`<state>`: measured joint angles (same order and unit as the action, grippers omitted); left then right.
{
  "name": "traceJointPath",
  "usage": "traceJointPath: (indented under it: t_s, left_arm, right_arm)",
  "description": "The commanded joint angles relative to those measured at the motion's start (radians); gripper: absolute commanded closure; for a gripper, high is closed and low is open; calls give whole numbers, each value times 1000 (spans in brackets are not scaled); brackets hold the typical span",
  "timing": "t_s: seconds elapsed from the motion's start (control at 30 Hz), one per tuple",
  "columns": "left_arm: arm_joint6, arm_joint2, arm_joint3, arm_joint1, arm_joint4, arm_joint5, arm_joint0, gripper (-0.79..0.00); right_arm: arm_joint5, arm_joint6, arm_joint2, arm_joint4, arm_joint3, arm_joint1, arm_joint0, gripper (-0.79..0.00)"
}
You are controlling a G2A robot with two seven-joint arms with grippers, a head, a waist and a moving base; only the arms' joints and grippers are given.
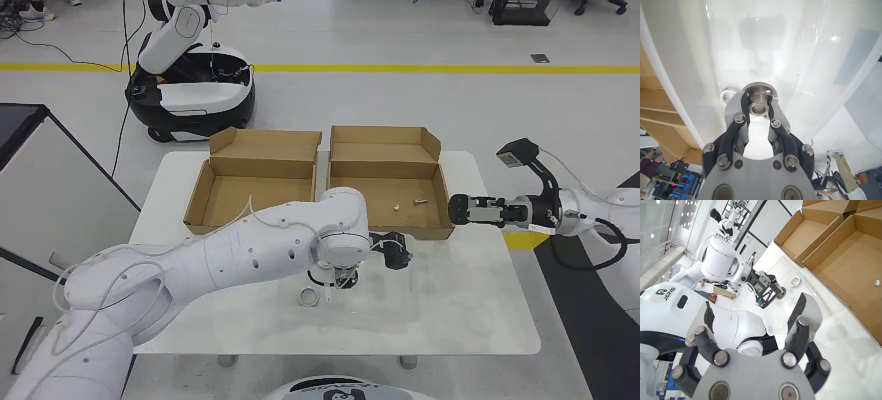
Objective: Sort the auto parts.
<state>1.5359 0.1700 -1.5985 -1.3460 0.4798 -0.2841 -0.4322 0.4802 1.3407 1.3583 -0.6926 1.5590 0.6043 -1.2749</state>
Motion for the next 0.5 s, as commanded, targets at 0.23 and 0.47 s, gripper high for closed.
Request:
traceJointPath:
  t_s: [0.23, 0.47]
  left_arm:
    - [0, 0, -40, 17, -30, 1, 32, 0]
    - [-86, 45, 10, 33, -80, -19, -2, 0]
  right_arm:
    - [0, 0, 0, 0, 0, 0, 0, -785]
    - [0, 0, 0, 0, 0, 0, 0, -785]
